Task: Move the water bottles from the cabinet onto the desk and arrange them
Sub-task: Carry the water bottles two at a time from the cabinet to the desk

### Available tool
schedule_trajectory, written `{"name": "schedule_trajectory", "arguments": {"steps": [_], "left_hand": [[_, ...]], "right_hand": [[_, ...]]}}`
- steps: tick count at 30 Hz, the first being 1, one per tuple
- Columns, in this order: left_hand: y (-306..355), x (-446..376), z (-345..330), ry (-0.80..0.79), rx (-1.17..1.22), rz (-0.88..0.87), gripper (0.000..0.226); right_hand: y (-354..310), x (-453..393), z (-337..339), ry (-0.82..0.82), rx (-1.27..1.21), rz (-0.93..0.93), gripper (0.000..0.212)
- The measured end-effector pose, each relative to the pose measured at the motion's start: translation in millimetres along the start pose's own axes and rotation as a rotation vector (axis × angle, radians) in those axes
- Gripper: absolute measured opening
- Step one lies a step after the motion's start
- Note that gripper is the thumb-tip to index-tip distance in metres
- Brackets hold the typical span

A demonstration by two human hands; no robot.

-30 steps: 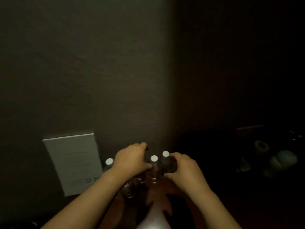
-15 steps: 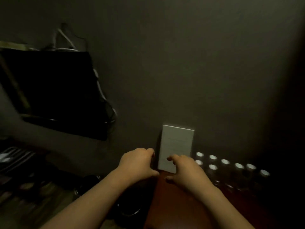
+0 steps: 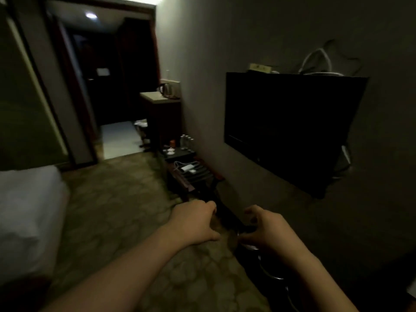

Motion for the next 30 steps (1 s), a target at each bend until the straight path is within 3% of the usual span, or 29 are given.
{"name": "schedule_trajectory", "arguments": {"steps": [6,13,19,30], "left_hand": [[-117.3,-6.4,-1.8,0.003,0.091,0.221,0.073],[-198.4,-62.4,-22.9,-0.017,0.114,0.376,0.080],[-244.6,-173.6,-22.1,0.006,0.067,0.392,0.078],[-311.1,-392.1,-1.2,0.040,0.111,0.432,0.070]], "right_hand": [[-55.3,-80.0,-47.4,-0.113,-0.060,0.100,0.070],[-79.3,-185.2,-103.4,-0.209,-0.078,0.172,0.072],[-67.0,-307.3,-131.0,-0.255,-0.114,0.193,0.073],[-45.2,-539.2,-112.4,-0.212,-0.200,0.182,0.069]]}}
Point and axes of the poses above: each hand's wrist, its own x-axis away from the middle knuckle, its own z-axis out of the back of the hand, y = z × x, the point moved 7 cm from there along -x, towards the middle knuckle, and after that the axes turned 14 degrees about z, right-handed, at the moved point
